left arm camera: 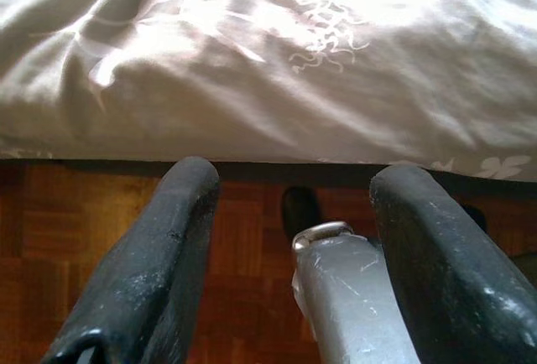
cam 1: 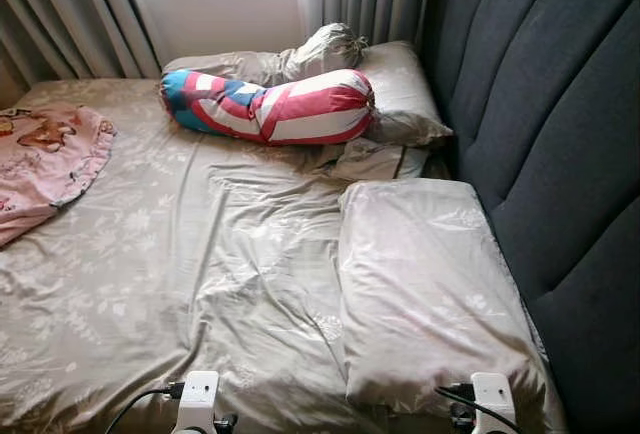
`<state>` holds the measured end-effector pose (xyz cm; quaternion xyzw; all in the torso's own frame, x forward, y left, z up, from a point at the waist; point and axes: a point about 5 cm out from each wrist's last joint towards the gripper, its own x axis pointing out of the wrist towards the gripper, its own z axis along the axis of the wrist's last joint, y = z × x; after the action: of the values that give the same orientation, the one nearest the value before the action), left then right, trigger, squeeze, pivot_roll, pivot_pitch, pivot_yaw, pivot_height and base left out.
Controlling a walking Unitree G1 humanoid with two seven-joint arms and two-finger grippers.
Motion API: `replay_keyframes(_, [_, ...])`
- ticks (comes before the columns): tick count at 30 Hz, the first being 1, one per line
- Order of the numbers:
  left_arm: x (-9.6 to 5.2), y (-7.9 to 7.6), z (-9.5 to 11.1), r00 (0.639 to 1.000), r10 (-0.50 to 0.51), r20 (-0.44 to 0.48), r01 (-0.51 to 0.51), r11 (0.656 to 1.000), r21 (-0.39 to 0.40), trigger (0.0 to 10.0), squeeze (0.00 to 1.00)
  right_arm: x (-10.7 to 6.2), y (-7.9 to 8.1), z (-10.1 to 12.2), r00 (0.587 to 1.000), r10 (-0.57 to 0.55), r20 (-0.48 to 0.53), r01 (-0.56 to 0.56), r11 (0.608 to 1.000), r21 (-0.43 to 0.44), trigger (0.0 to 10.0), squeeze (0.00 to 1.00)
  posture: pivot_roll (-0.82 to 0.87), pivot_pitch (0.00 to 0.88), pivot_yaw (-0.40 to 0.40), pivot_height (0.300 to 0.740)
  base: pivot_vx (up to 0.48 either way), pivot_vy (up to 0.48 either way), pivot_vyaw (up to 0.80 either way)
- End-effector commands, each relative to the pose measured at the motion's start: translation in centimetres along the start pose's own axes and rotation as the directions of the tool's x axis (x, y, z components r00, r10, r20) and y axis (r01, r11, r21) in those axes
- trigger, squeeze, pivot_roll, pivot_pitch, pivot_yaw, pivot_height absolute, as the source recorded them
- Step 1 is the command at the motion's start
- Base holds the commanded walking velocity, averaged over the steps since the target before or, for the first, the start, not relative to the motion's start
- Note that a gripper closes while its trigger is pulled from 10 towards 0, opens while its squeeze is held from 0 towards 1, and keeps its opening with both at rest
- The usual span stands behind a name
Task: Clean up the room
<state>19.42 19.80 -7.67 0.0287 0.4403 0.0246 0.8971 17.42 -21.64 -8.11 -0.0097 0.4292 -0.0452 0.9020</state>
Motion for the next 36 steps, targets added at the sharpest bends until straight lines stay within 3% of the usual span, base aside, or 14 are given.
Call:
replay_keyframes(1, [-0.1,0.3,-0.6,1.0,0.016,-0.023,-0.017,1.0,-0.005,10.0,0.0,-0.1,0.7,-0.7,0.999,0.025,-0.029,-0.025,1.0,-0.014,10.0,0.0,-0.14,0.0,0.003,0.74,0.0,0.319,0.0])
replay_keyframes(8, [-0.1,0.3,-0.7,0.999,0.021,-0.025,-0.021,1.0,-0.01,10.0,0.0,-0.3,2.5,-1.9,0.997,0.046,-0.058,-0.048,0.998,-0.032,10.0,0.0,-0.14,0.0,0.001,0.74,0.0,0.313,0.57])
replay_keyframes(13, [-0.1,0.5,-0.7,0.999,0.023,-0.026,-0.023,1.0,-0.016,10.0,0.0,-0.4,2.7,-2.4,0.997,0.044,-0.066,-0.046,0.999,-0.02,10.0,0.0,-0.14,0.0,0.003,0.74,0.0,0.31,0.0])
replay_keyframes(23, [-0.1,0.4,-0.7,0.999,0.024,-0.026,-0.025,0.999,-0.021,10.0,0.0,-0.1,2.0,-1.3,0.997,0.05,-0.051,-0.052,0.998,-0.045,10.0,0.0,-0.14,0.0,0.005,0.74,0.0,0.31,0.0])
replay_keyframes(30, [-0.1,0.3,-0.7,0.999,0.023,-0.025,-0.024,0.999,-0.022,10.0,0.0,0.2,1.7,-0.1,0.998,0.05,-0.039,-0.052,0.997,-0.062,10.0,0.0,-0.14,0.0,0.002,0.74,0.0,0.304,0.78])
replay_keyframes(36, [-0.1,0.3,-0.7,0.999,0.027,-0.023,-0.028,0.999,-0.029,10.0,0.0,0.4,1.0,1.0,0.999,0.039,-0.018,-0.04,0.998,-0.044,10.0,0.0,-0.14,0.0,-0.002,0.74,0.0,0.304,0.0])
